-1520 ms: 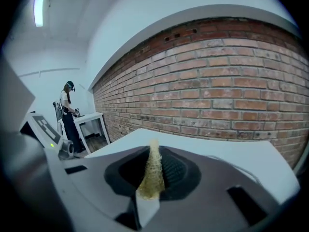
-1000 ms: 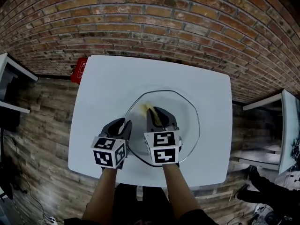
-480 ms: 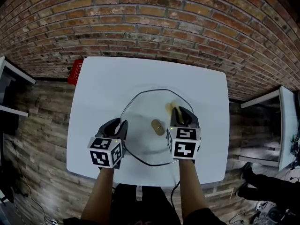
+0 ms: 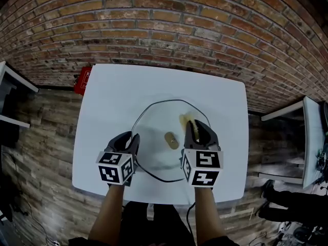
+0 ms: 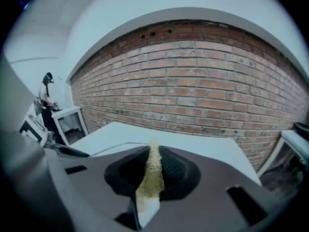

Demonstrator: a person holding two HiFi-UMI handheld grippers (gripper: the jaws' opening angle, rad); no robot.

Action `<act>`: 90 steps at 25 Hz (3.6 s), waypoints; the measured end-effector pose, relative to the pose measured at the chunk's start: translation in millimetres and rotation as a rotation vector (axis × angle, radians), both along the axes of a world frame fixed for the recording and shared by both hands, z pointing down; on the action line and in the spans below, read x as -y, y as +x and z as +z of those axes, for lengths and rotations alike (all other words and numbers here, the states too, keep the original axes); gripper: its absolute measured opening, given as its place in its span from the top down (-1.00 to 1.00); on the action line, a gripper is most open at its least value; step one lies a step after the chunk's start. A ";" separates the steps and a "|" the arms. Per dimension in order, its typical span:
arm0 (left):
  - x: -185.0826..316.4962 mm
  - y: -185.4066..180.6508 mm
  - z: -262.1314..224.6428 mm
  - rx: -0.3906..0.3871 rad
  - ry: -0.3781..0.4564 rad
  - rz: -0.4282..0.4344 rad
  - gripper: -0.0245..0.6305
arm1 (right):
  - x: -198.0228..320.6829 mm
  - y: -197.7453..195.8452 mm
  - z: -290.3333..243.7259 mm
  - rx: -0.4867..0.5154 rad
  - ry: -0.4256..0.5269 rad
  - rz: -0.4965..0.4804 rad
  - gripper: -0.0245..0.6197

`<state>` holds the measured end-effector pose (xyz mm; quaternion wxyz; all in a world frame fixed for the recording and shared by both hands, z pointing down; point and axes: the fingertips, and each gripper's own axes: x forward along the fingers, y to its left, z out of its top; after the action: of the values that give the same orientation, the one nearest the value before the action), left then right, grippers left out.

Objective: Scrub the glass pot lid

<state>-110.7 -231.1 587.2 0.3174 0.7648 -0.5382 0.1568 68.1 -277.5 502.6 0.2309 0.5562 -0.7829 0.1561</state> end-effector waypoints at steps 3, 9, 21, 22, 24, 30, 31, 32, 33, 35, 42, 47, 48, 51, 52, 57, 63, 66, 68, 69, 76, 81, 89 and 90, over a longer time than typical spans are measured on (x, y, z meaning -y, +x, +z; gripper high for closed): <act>-0.2 0.0 -0.5 -0.005 -0.001 -0.008 0.60 | -19.9 -71.9 3.8 0.067 -0.040 -0.187 0.74; 1.8 1.2 -1.7 -0.008 -0.002 -0.006 0.60 | -42.8 -129.0 26.9 0.093 -0.120 -0.301 0.74; 3.5 0.0 -0.7 -0.002 0.000 -0.003 0.60 | -30.8 -91.1 54.5 0.013 -0.170 -0.248 0.74; 3.2 -0.1 -0.7 -0.001 0.000 -0.004 0.60 | -30.0 -84.3 55.7 -0.001 -0.172 -0.236 0.74; 2.6 0.0 -0.5 0.001 0.000 -0.006 0.60 | -28.2 -66.1 58.5 -0.032 -0.178 -0.204 0.74; 2.1 2.2 -1.4 0.006 0.002 -0.003 0.60 | -17.6 15.7 56.0 -0.118 -0.178 -0.045 0.74; 2.4 1.9 -1.3 0.006 0.003 -0.002 0.60 | -15.3 28.8 53.3 -0.129 -0.176 -0.014 0.74; 2.8 1.4 -1.2 0.007 0.003 -0.002 0.60 | -13.3 39.7 50.4 -0.140 -0.173 0.013 0.74; 3.2 0.8 -1.0 0.007 0.004 -0.003 0.60 | -11.7 47.7 47.7 -0.151 -0.170 0.030 0.74; 3.7 0.2 -0.6 0.008 0.004 -0.006 0.60 | -10.2 55.1 43.0 -0.170 -0.161 0.043 0.74; 1.6 0.7 -0.2 -0.002 0.003 -0.006 0.60 | -27.1 -11.2 13.6 -0.019 -0.097 -0.080 0.74; 2.0 0.1 -0.3 -0.005 0.002 -0.007 0.60 | -59.1 -90.9 22.3 0.052 -0.156 -0.253 0.74; 2.1 0.5 -0.4 -0.006 0.001 -0.007 0.60 | -64.4 -98.3 27.7 0.049 -0.175 -0.274 0.74; 2.7 0.6 -0.7 -0.007 0.003 -0.007 0.60 | -73.9 -110.4 41.8 0.048 -0.217 -0.308 0.74; 2.7 0.2 -0.6 -0.007 0.003 -0.008 0.60 | -74.5 -111.8 45.3 0.045 -0.224 -0.313 0.74; 3.6 -0.4 -0.6 -0.007 0.002 -0.008 0.60 | -67.9 -98.7 56.3 -0.008 -0.237 -0.305 0.74; 3.9 -0.7 -0.5 -0.005 0.002 -0.009 0.60 | -61.0 -52.5 61.0 -0.071 -0.261 -0.223 0.74; 4.2 -0.8 -0.5 -0.003 0.003 -0.011 0.60 | -56.5 -19.3 61.3 -0.119 -0.263 -0.155 0.74; 4.0 -0.8 -0.4 -0.002 0.003 -0.009 0.60 | -52.9 3.2 60.1 -0.140 -0.264 -0.105 0.74; 3.8 -1.1 -0.5 -0.001 0.003 -0.009 0.60 | -51.2 12.9 59.3 -0.147 -0.264 -0.083 0.74; 4.2 -1.0 -0.3 0.003 0.004 -0.009 0.60 | -45.0 52.7 47.1 -0.186 -0.243 0.015 0.74; 3.1 -1.4 -0.1 0.002 0.003 -0.009 0.60 | -56.9 -0.8 21.2 -0.078 -0.201 -0.102 0.74; 7.9 0.0 -2.0 -0.003 0.002 -0.026 0.62 | -108.2 -109.6 37.4 0.016 -0.287 -0.379 0.74; 7.4 0.0 -1.8 -0.002 0.001 -0.024 0.62 | -110.5 -110.3 40.2 0.001 -0.292 -0.391 0.74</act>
<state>-110.7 -238.5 585.4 0.3196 0.7587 -0.5470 0.1519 -42.2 -167.1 542.8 0.3344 0.3546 -0.8449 0.2203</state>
